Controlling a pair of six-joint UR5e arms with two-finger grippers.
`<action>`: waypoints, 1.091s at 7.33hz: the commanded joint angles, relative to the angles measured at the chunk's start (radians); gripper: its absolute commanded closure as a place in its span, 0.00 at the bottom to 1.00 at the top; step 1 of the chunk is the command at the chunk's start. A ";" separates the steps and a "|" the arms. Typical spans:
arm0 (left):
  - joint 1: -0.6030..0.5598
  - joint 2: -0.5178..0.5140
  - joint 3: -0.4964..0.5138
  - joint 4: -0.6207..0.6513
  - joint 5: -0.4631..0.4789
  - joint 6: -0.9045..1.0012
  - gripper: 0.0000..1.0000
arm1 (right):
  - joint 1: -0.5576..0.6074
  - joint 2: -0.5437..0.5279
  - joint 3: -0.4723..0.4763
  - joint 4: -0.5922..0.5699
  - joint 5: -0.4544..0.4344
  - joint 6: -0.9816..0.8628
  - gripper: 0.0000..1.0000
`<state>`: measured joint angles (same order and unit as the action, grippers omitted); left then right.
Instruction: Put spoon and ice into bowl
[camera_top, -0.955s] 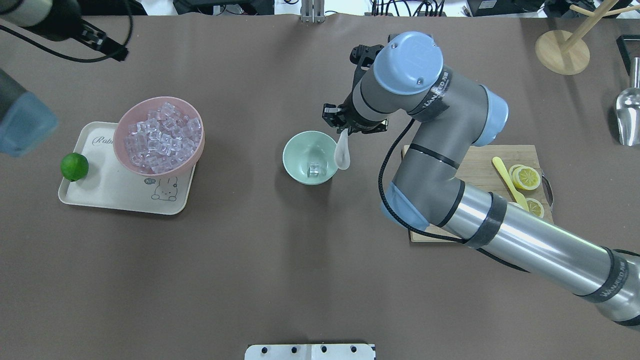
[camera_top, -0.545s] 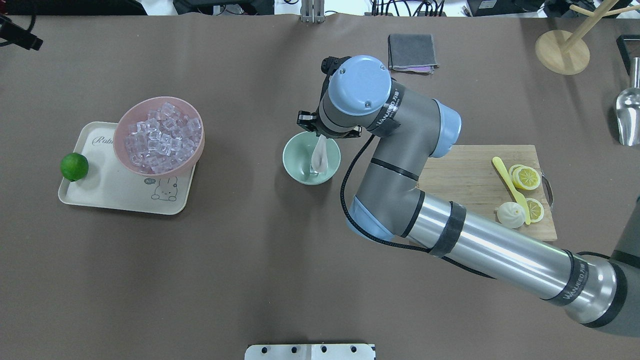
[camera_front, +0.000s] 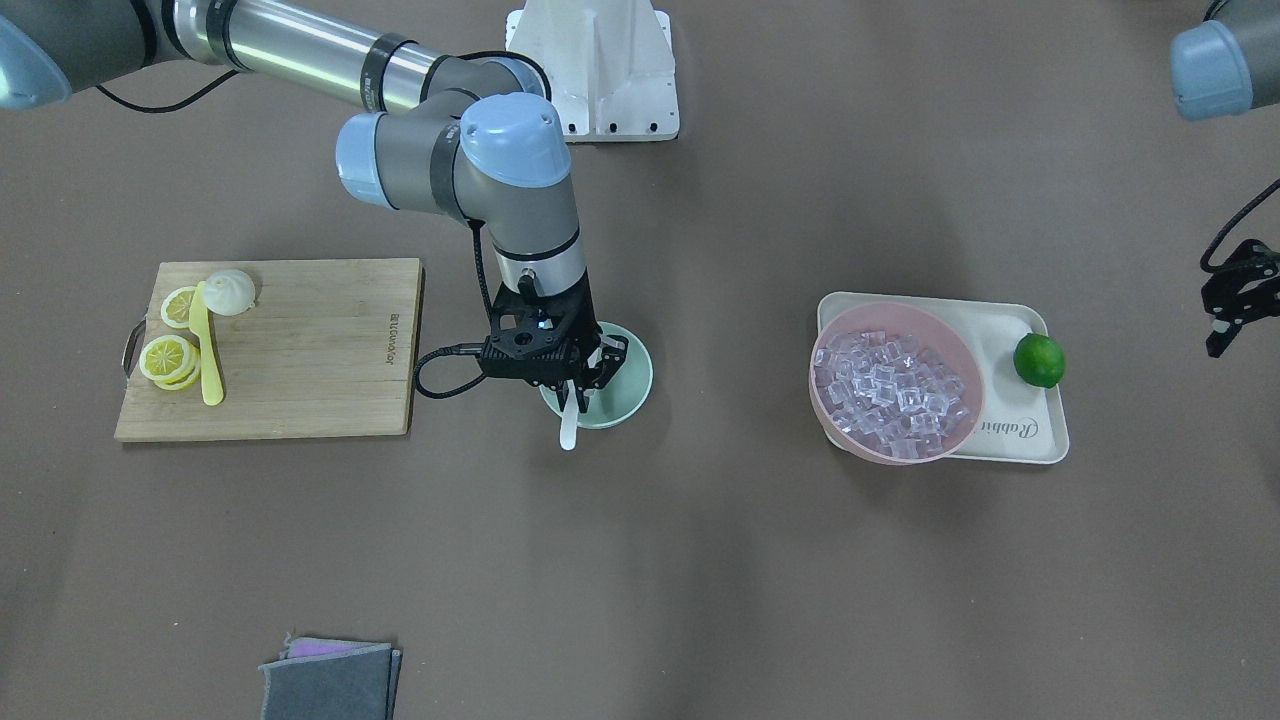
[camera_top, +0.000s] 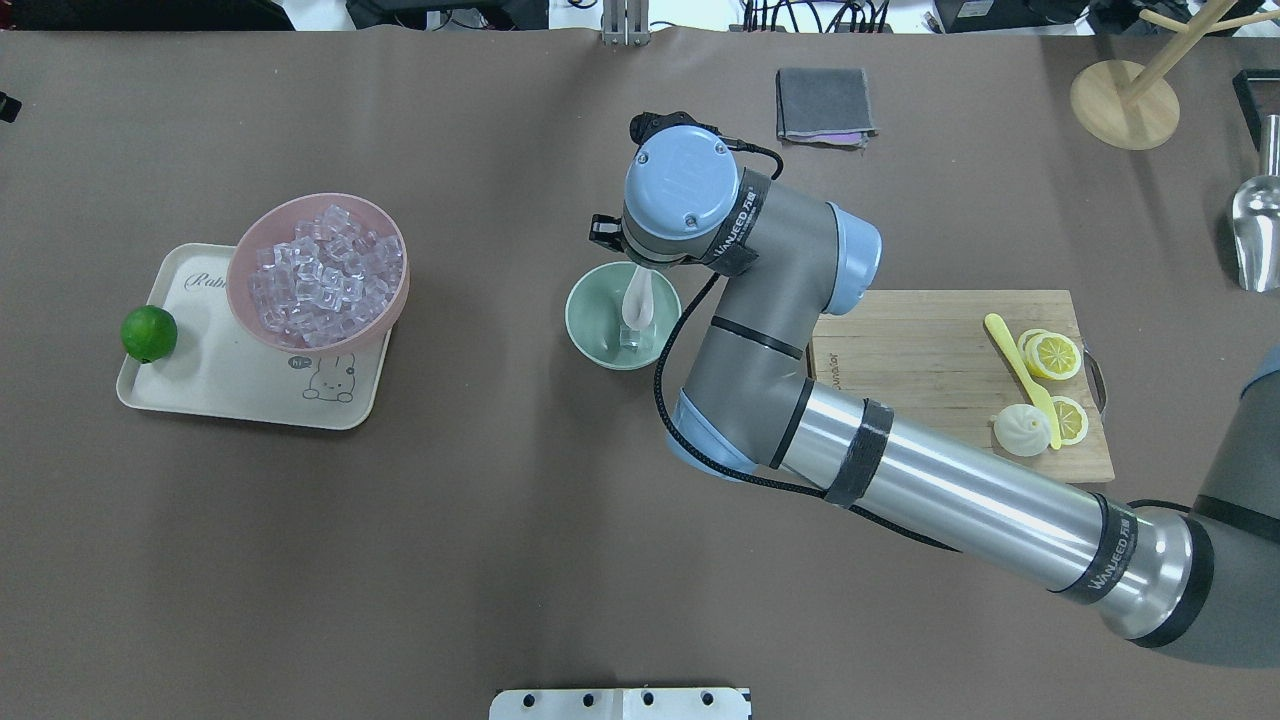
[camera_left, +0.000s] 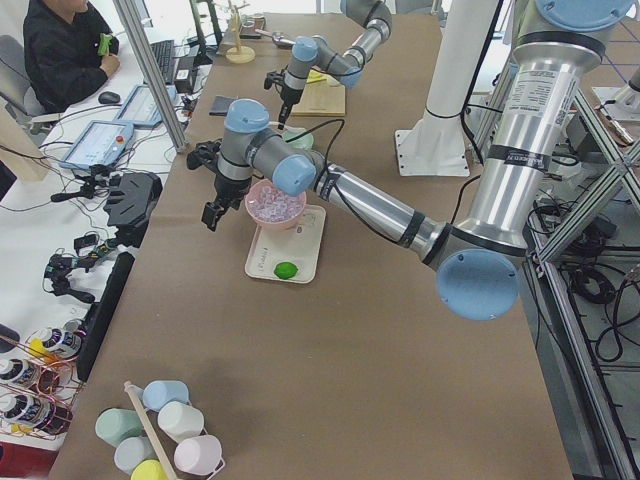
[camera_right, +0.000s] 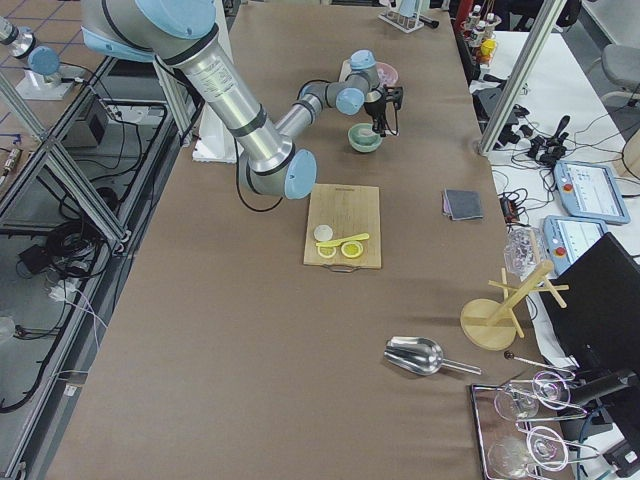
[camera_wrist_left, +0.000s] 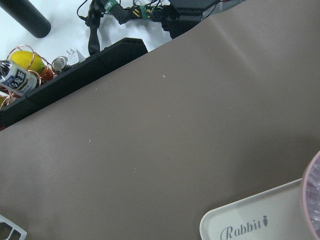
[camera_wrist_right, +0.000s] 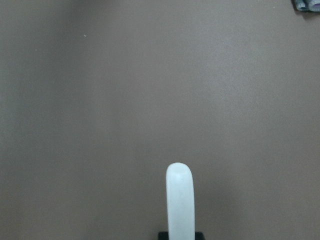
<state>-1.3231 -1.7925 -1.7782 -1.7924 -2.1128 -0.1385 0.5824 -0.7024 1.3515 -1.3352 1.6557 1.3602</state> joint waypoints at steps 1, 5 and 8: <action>-0.001 0.015 0.010 -0.015 -0.001 0.000 0.02 | -0.006 0.009 0.006 -0.001 0.009 0.025 0.00; -0.001 0.060 0.019 -0.015 0.000 0.003 0.02 | 0.098 -0.049 0.223 -0.173 0.256 -0.141 0.00; -0.008 0.136 0.017 -0.027 0.002 0.039 0.02 | 0.311 -0.364 0.512 -0.265 0.421 -0.547 0.00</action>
<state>-1.3273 -1.6909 -1.7627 -1.8119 -2.1109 -0.1076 0.7946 -0.9409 1.7682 -1.5759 2.0158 0.9771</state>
